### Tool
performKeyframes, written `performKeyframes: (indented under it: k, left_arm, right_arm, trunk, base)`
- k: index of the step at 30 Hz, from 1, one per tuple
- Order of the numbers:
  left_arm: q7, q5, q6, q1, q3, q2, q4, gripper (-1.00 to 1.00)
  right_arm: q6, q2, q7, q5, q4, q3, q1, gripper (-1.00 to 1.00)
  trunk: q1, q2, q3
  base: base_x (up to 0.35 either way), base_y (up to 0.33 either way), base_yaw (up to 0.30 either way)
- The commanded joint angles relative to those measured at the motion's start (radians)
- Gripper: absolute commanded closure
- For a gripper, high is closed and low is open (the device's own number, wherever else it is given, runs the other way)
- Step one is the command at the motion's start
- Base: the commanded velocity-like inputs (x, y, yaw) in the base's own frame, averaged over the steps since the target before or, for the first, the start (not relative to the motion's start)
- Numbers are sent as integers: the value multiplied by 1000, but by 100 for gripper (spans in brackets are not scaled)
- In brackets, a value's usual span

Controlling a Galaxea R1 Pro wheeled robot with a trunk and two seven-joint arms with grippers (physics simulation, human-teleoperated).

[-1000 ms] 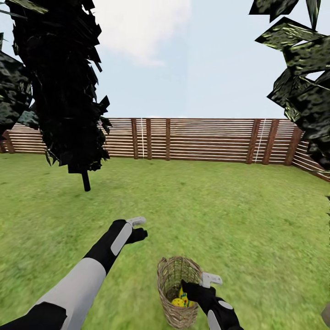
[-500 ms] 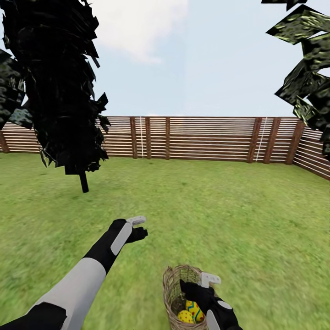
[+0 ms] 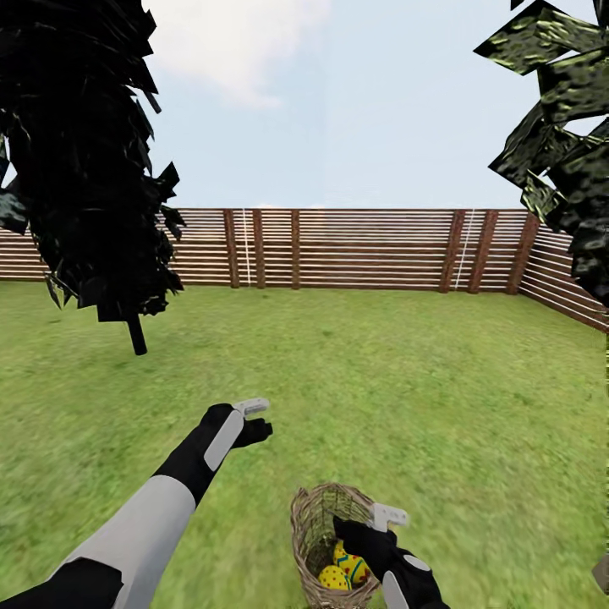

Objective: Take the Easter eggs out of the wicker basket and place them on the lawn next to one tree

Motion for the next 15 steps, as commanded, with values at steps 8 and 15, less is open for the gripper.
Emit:
performKeyframes:
  k: [8,15]
  left_arm:
    - [10,11,2,0,-3,1,-1,-100]
    - [10,11,3,0,-3,1,-1,-100]
  right_arm:
    - [4,-1,-8,-10,-1,1,0,-100]
    - [4,-2,-8,-10,-1,-1,0,-100]
  trunk:
    - [0,-1,-12]
    - [0,-1,-22]
  base:
    - [0,0,-166]
    - [0,0,-177]
